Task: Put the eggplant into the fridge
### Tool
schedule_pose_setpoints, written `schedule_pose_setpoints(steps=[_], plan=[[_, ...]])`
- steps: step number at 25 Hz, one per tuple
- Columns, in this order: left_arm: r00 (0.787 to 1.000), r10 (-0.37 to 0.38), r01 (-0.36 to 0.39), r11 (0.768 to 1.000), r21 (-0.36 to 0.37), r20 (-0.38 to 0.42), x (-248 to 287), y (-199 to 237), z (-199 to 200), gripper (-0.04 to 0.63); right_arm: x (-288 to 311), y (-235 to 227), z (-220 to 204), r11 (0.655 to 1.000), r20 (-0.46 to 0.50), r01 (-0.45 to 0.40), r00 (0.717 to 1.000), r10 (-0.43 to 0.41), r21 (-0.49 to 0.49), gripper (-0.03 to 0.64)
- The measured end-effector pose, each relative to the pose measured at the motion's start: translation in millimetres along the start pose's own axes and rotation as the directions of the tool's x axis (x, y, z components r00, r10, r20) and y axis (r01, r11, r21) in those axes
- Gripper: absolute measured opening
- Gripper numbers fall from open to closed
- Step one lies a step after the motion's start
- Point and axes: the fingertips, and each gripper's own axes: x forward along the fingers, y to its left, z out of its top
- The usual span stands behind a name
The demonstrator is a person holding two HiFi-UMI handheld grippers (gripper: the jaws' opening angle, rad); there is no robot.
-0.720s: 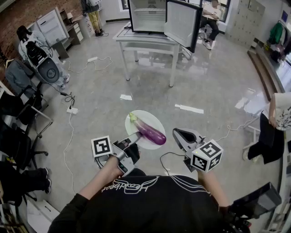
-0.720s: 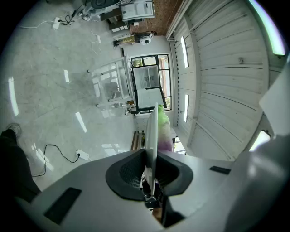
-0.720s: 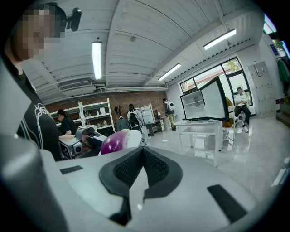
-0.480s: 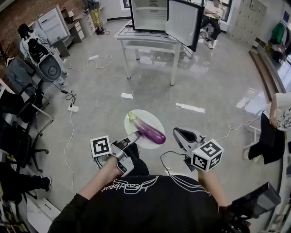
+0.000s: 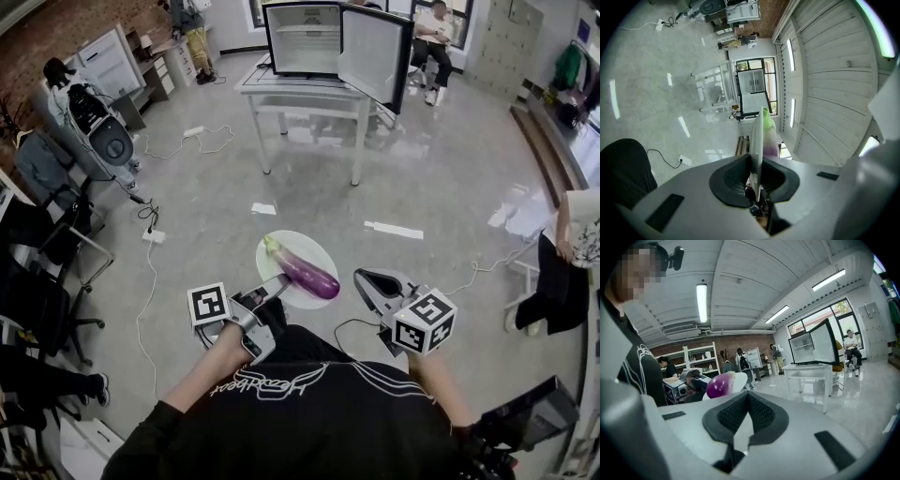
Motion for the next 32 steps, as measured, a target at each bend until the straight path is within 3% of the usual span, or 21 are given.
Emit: schedule_pose_setpoints(steps=[15, 25, 32], plan=[[0.999, -0.013, 0.014, 1.0, 0.015, -0.032, 8.7, -0.1, 9.3, 0.035, 10.4, -12.3, 5.1, 0.999, 0.025, 0.034, 0.999, -0.033, -0.019, 0.006], [1.0, -0.008, 0.007, 1.0, -0.014, -0.019, 26.5, 7.7, 45.7, 0.035, 45.9, -33.1, 6.2, 1.0, 0.006, 0.004, 1.0, -0.004, 0.004, 0.006], [1.0, -0.012, 0.012, 1.0, -0.02, -0.017, 52.3, 15.2, 104.5, 0.035, 92.6, -70.7, 20.5, 1.0, -0.01, 0.025, 1.0, -0.025, 0.013, 0.006]])
